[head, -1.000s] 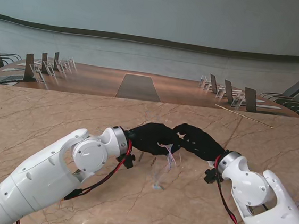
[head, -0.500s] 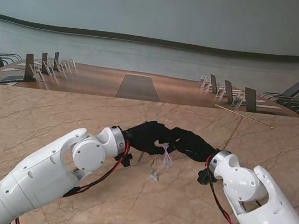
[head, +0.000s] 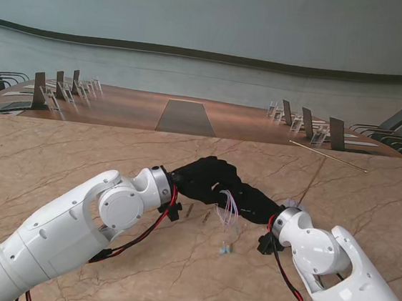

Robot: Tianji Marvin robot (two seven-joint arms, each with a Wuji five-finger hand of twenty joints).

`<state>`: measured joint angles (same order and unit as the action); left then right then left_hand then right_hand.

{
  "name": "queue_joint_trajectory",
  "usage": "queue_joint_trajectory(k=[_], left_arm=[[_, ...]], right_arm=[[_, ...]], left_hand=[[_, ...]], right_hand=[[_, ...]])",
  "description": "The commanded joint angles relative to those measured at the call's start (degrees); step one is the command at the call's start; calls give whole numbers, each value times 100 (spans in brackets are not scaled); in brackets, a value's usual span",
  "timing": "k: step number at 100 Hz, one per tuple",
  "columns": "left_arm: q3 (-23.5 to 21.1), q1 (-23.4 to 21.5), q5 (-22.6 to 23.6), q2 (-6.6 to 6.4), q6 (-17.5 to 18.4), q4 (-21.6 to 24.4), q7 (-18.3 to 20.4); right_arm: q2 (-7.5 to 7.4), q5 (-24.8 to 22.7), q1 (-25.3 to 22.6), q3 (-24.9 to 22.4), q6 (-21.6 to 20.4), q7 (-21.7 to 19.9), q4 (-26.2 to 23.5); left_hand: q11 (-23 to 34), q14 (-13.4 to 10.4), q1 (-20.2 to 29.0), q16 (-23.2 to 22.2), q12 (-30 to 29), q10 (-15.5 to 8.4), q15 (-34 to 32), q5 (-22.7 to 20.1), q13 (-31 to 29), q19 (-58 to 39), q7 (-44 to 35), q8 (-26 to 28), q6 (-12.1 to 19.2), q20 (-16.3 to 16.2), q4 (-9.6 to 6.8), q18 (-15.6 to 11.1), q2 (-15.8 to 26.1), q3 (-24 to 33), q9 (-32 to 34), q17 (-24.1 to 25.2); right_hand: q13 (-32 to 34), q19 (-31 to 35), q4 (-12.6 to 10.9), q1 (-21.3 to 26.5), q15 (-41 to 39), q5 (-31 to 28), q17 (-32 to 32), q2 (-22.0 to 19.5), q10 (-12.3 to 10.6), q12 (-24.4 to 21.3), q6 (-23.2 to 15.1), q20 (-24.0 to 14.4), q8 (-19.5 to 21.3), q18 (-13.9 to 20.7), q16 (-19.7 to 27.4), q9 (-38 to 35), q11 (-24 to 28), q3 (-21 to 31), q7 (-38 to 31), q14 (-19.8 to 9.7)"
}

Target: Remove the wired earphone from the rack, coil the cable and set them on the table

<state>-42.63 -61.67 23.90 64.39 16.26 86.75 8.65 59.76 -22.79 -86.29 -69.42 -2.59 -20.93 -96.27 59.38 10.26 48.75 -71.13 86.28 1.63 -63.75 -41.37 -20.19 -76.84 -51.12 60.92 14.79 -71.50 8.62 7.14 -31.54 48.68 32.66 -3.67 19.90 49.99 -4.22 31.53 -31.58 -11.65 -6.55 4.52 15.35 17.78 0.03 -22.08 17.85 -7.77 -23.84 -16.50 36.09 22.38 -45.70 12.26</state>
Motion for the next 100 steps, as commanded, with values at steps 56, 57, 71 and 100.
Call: queue_joint_trajectory(k=[56, 57, 71, 100], left_arm=[[-60, -50, -109, -23, 114, 79, 174], [-61, -51, -112, -23, 119, 79, 174], [-92, -73, -146, -31, 142, 112, 195], [-49, -28, -230, -36, 168, 186, 268]], right_arm=[[-21, -134, -379, -479, -177, -129, -91], [-17, -135, -383, -482, -177, -114, -88], [0, -231, -391, -509, -143, -4, -30], [20, -357, -257, -376, -38, 104, 161]], left_hand=[[178, -42, 169, -202, 118, -236, -230, 328, -524, -242, -181, 405, -256, -26, -157, 32, 433, -356, 547, -379], [182, -39, 173, -202, 116, -236, -233, 331, -533, -245, -179, 403, -260, -26, -158, 35, 431, -358, 561, -387], [191, -22, 200, -195, 95, -231, -254, 371, -583, -253, -198, 424, -285, -25, -153, 60, 475, -407, 632, -412], [177, -12, 212, -181, 87, -229, -258, 388, -609, -263, -205, 458, -229, -15, -171, 71, 498, -481, 638, -447]], right_hand=[[-269, -38, -139, 188, 29, 446, 251, 88, -166, 24, -209, -53, -118, 166, 30, 382, 73, 10, -106, -175], [-263, -40, -149, 205, 27, 447, 250, 90, -162, 25, -209, -54, -117, 167, 28, 375, 77, 26, -110, -173], [-224, -66, -436, 290, -35, 680, 203, 206, -173, 58, -291, -115, -132, 163, -23, 436, 184, 361, -149, -187], [-109, 83, -366, 385, -331, 711, 100, 492, -176, 165, -588, -253, -318, 136, -172, 482, 500, 577, 452, -215]])
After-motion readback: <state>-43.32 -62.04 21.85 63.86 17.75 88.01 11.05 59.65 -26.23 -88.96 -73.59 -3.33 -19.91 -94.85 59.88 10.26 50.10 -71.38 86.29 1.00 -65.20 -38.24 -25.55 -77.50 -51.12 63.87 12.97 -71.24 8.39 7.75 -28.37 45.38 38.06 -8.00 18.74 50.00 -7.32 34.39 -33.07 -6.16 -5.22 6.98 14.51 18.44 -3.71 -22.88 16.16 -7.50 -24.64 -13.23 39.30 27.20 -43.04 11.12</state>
